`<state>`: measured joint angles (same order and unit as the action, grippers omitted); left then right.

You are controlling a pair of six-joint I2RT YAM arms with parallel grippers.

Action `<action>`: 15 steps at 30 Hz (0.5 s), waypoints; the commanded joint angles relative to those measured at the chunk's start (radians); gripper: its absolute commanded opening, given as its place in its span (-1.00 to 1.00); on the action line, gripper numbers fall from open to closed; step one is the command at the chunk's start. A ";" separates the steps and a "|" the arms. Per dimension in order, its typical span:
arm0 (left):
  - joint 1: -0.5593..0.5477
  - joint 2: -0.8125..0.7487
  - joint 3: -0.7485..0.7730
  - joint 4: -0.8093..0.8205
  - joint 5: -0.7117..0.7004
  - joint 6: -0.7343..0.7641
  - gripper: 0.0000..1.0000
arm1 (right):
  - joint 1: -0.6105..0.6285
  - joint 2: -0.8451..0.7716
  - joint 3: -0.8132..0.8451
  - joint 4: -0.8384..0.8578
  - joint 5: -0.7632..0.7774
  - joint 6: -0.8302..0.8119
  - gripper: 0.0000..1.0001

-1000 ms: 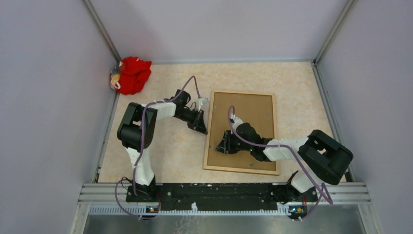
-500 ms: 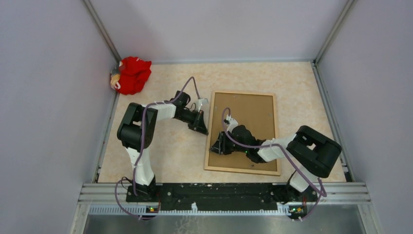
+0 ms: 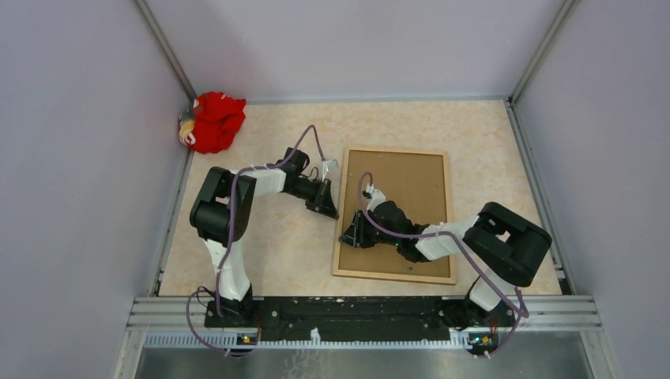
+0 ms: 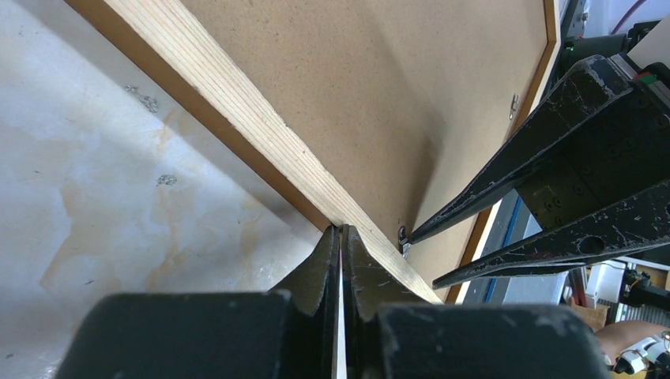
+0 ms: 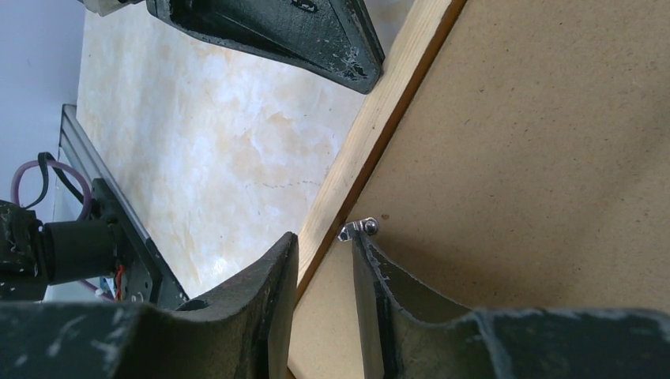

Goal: Put the photo into the frame

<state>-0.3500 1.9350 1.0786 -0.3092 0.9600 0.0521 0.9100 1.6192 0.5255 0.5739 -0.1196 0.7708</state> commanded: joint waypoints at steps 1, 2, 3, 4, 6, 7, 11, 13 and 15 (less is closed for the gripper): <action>-0.028 -0.004 -0.031 0.004 -0.050 0.018 -0.90 | 0.012 0.059 0.015 0.024 0.021 -0.002 -0.36; -0.029 -0.004 -0.032 0.004 -0.051 0.018 -0.91 | 0.013 0.062 0.012 0.037 0.013 0.002 -0.36; -0.028 -0.005 -0.032 0.004 -0.052 0.019 -0.91 | 0.013 0.065 0.008 0.053 0.006 0.006 -0.36; -0.028 -0.005 -0.032 0.003 -0.054 0.020 -0.91 | 0.016 0.066 0.006 0.065 0.000 0.009 -0.36; -0.028 -0.007 -0.031 0.001 -0.056 0.020 -0.91 | 0.019 0.060 0.004 0.073 -0.011 0.009 -0.37; -0.029 -0.007 -0.030 0.001 -0.056 0.020 -0.91 | 0.021 0.057 0.004 0.072 -0.011 0.007 -0.36; -0.031 -0.003 -0.029 0.008 -0.054 0.014 -0.91 | 0.023 0.056 0.010 0.066 -0.013 0.005 -0.36; -0.031 -0.001 -0.025 0.002 -0.052 0.013 -0.91 | 0.013 0.026 0.034 0.021 -0.006 -0.001 -0.36; -0.027 -0.006 -0.003 -0.017 -0.052 0.021 -0.92 | -0.018 -0.046 0.068 -0.056 0.003 -0.041 -0.34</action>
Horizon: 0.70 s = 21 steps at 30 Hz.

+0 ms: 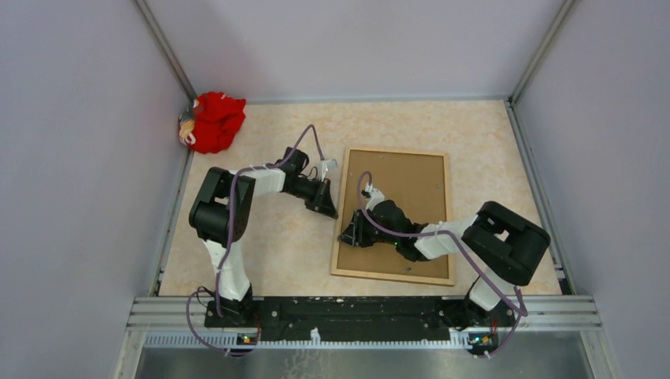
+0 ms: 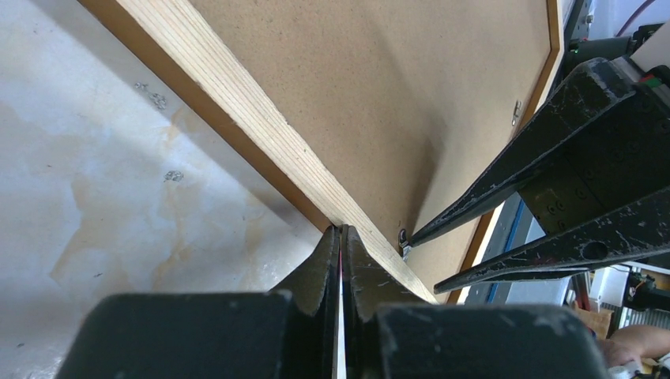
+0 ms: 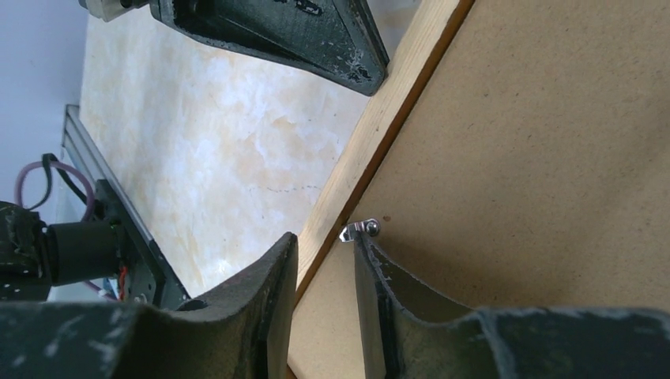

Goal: Put the photo into the frame

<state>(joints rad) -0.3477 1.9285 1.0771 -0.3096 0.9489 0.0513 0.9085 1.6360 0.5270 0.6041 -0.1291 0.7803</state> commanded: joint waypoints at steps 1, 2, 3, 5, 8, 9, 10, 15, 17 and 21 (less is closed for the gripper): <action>-0.026 -0.001 0.013 -0.028 -0.040 0.025 -0.92 | -0.044 -0.103 0.083 -0.126 0.014 -0.072 -0.31; -0.020 -0.004 0.031 -0.038 -0.040 0.027 -0.90 | -0.075 -0.141 0.101 -0.163 0.010 -0.095 -0.24; -0.011 -0.004 0.052 -0.049 -0.032 0.024 -0.88 | -0.116 -0.169 0.120 -0.199 -0.003 -0.116 -0.16; 0.008 0.008 0.107 -0.066 -0.014 0.010 -0.77 | -0.208 -0.205 0.158 -0.243 -0.032 -0.160 -0.05; 0.026 0.038 0.191 -0.068 -0.008 -0.010 -0.48 | -0.331 -0.164 0.236 -0.281 -0.122 -0.191 0.05; 0.028 0.054 0.221 -0.063 -0.008 -0.017 -0.38 | -0.365 -0.132 0.266 -0.291 -0.158 -0.193 0.06; 0.030 0.069 0.249 -0.062 -0.008 -0.026 -0.29 | -0.394 -0.090 0.305 -0.302 -0.194 -0.195 0.07; 0.030 0.153 0.367 -0.051 -0.008 -0.078 -0.15 | -0.467 0.126 0.479 -0.335 -0.298 -0.202 0.08; 0.030 0.173 0.384 -0.050 -0.028 -0.079 -0.17 | -0.469 0.199 0.538 -0.346 -0.311 -0.207 0.08; 0.032 0.188 0.370 -0.038 -0.049 -0.074 -0.22 | -0.468 0.289 0.573 -0.306 -0.338 -0.177 0.07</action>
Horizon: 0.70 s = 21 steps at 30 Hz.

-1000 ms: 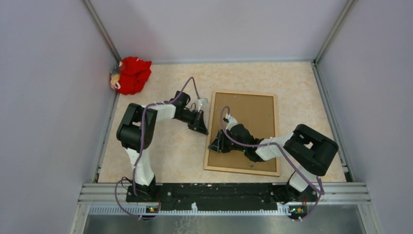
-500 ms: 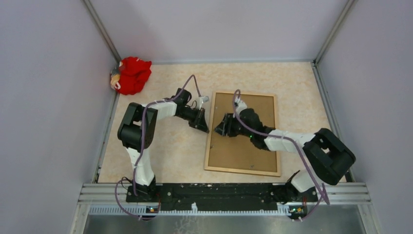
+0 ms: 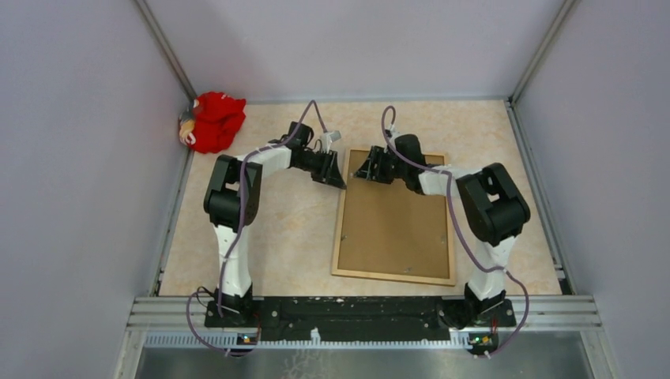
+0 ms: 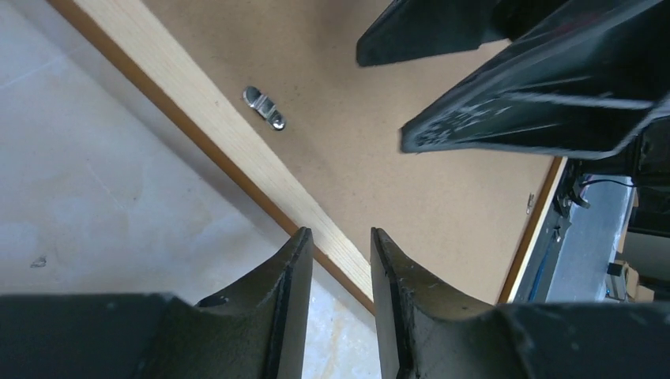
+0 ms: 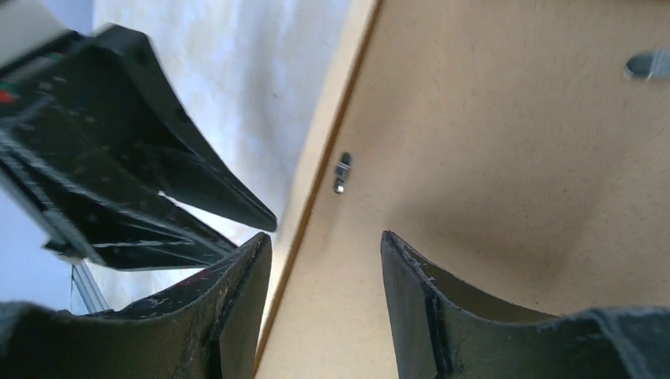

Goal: Put the photo into the frame

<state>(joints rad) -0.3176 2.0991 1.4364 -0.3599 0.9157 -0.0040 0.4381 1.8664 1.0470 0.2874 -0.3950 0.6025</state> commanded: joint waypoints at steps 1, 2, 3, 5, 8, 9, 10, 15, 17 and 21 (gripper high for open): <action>0.002 0.020 0.006 0.015 -0.018 -0.019 -0.23 | 0.002 0.073 0.054 0.023 -0.074 0.005 0.06; 0.003 0.025 0.003 0.020 -0.018 -0.019 -0.24 | 0.002 0.083 0.055 0.037 -0.076 0.010 0.05; 0.003 0.029 0.000 0.024 -0.017 -0.020 -0.26 | 0.002 0.091 0.057 0.041 -0.077 0.013 0.04; 0.003 0.037 -0.002 0.029 -0.013 -0.022 -0.30 | 0.002 0.106 0.061 0.044 -0.080 0.012 0.03; 0.003 0.052 -0.003 0.038 -0.010 -0.029 -0.40 | 0.001 0.118 0.068 0.048 -0.079 0.008 0.00; 0.003 0.056 -0.005 0.041 -0.009 -0.032 -0.43 | 0.002 0.125 0.074 0.047 -0.079 0.007 -0.01; 0.003 0.061 -0.006 0.042 -0.008 -0.034 -0.46 | 0.002 0.133 0.080 0.044 -0.082 0.004 -0.02; 0.003 0.069 -0.019 0.056 -0.003 -0.047 -0.56 | 0.001 0.190 0.116 0.050 -0.120 0.008 -0.08; 0.003 0.068 -0.024 0.059 -0.004 -0.047 -0.58 | 0.002 0.211 0.125 0.054 -0.129 0.009 -0.09; 0.003 0.071 -0.032 0.056 -0.004 -0.047 -0.60 | 0.002 0.229 0.139 0.053 -0.135 0.000 -0.13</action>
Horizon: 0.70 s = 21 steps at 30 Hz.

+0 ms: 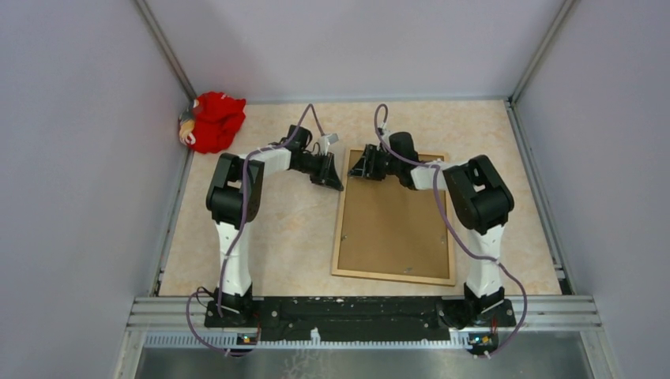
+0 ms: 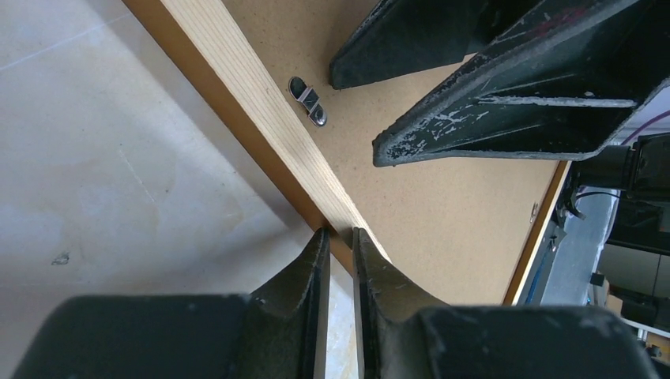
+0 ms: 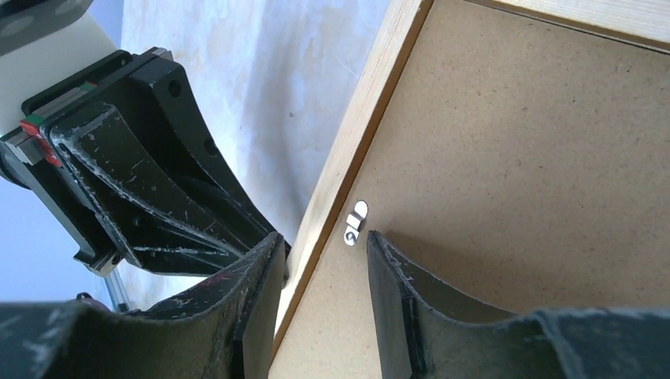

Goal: Put the photo into the frame

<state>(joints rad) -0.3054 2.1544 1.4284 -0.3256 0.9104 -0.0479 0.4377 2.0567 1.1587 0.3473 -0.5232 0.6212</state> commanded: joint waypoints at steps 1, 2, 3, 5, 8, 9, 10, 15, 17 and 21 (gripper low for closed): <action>-0.009 0.015 -0.024 0.023 0.001 -0.001 -0.60 | 0.002 0.042 0.030 -0.008 -0.010 -0.019 -0.14; -0.009 0.014 -0.027 0.024 0.002 -0.002 -0.60 | 0.002 0.046 0.034 -0.010 -0.013 -0.020 -0.15; -0.009 0.013 -0.029 0.025 0.001 -0.002 -0.60 | 0.002 0.050 0.038 -0.013 -0.017 -0.020 -0.15; -0.009 0.013 -0.030 0.026 0.000 -0.003 -0.60 | 0.003 0.055 0.040 -0.010 -0.024 -0.020 -0.16; -0.009 0.014 -0.032 0.026 -0.001 -0.004 -0.61 | 0.002 0.061 0.043 -0.009 -0.038 -0.018 -0.17; -0.008 0.015 -0.032 0.028 0.001 -0.004 -0.61 | 0.002 0.063 0.044 -0.008 -0.043 -0.018 -0.19; -0.009 0.016 -0.033 0.028 0.000 -0.004 -0.62 | 0.002 0.063 0.043 -0.004 -0.049 -0.018 -0.21; -0.009 0.020 -0.037 0.035 -0.003 -0.005 -0.67 | 0.003 0.067 0.035 0.011 -0.066 -0.012 -0.25; -0.009 0.021 -0.037 0.036 -0.001 -0.006 -0.68 | 0.003 0.068 0.035 0.012 -0.074 -0.012 -0.25; -0.009 0.020 -0.042 0.041 0.004 -0.011 -0.68 | 0.003 0.074 0.039 0.013 -0.083 -0.015 -0.27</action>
<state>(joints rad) -0.2989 2.1544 1.4124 -0.2981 0.9310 -0.0628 0.4374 2.0972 1.1809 0.3801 -0.5861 0.6216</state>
